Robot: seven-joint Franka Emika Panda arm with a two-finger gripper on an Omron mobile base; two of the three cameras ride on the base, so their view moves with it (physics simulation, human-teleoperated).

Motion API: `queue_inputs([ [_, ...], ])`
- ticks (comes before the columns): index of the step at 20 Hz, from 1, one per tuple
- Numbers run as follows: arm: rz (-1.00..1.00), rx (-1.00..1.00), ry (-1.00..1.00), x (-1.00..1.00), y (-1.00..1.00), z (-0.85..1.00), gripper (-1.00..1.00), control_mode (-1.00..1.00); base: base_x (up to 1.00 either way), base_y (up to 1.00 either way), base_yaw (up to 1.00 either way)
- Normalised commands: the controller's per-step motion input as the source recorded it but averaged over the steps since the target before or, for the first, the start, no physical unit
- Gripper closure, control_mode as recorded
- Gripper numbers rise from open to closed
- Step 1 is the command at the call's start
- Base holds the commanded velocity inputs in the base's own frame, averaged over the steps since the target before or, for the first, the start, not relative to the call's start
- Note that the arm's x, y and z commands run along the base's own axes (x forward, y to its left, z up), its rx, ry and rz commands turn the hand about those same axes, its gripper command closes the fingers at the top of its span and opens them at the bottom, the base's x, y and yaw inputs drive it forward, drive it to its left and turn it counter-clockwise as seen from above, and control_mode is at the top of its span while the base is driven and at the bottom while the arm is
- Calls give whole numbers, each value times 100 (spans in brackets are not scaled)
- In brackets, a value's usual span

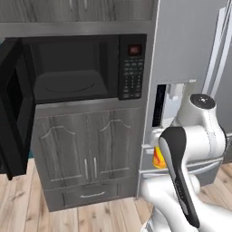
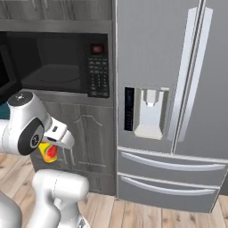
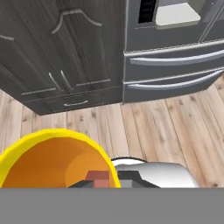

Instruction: Place the microwavable item in the microwave. Then, close the microwave door and press the start button.

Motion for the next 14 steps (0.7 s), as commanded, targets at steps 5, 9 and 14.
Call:
queue_inputs([
  [5,0,0,0,0,0,0,100,100,26,26,0],
  [9,0,0,0,0,0,0,100,100,40,29,0],
  [14,0,0,0,0,0,0,100,100,60,56,0],
])
